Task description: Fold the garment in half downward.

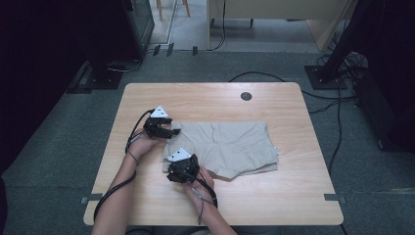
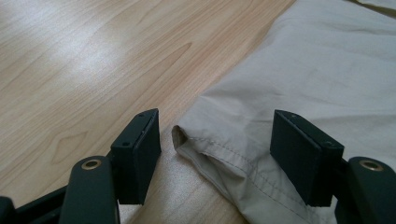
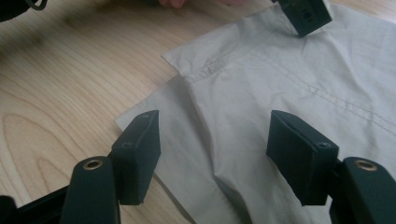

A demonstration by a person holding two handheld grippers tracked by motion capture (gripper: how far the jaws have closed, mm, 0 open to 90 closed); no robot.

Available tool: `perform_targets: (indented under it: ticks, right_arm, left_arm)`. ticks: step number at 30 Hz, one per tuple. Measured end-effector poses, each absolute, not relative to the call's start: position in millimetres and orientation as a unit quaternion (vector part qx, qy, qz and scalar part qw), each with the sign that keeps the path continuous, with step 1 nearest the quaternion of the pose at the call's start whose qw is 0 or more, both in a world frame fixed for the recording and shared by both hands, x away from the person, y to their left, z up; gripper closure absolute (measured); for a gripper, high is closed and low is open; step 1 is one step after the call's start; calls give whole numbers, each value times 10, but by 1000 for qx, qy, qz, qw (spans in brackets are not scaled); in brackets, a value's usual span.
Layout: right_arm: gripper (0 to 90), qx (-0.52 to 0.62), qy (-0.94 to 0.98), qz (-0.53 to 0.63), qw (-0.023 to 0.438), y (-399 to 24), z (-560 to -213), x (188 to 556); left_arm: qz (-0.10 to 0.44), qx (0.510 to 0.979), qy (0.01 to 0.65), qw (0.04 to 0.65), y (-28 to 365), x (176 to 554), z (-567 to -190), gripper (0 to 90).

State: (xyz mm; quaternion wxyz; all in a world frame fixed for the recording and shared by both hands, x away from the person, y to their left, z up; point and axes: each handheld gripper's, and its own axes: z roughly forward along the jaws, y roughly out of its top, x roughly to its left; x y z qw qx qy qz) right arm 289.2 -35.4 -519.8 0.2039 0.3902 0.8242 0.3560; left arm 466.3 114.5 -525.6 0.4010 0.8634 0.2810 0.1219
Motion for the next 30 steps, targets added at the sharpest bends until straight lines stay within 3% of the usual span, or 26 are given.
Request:
perform_targets:
  ticks: [10,16,22,26,30]
  right_arm:
    - [423,399,829,346,182,-347,-5211,2933]
    - [598,409,827,347,168,-421,-5195,2971]
    - [821,384,837,343,187,-417,-5195,2947]
    - [870,382,837,341,191,-429,-5198,2947]
    - [878,383,836,342,192,-438,-5197,2949]
  left_arm:
    - [122,863,281,401,1144,4662,-5256,334]
    - [122,864,279,401,1146,4659,-5255,335]
    - [120,864,275,405,1152,4643,-5253,405]
    - [120,862,277,408,1166,4623,-5252,450]
    - [119,858,282,412,1191,4607,-5251,557]
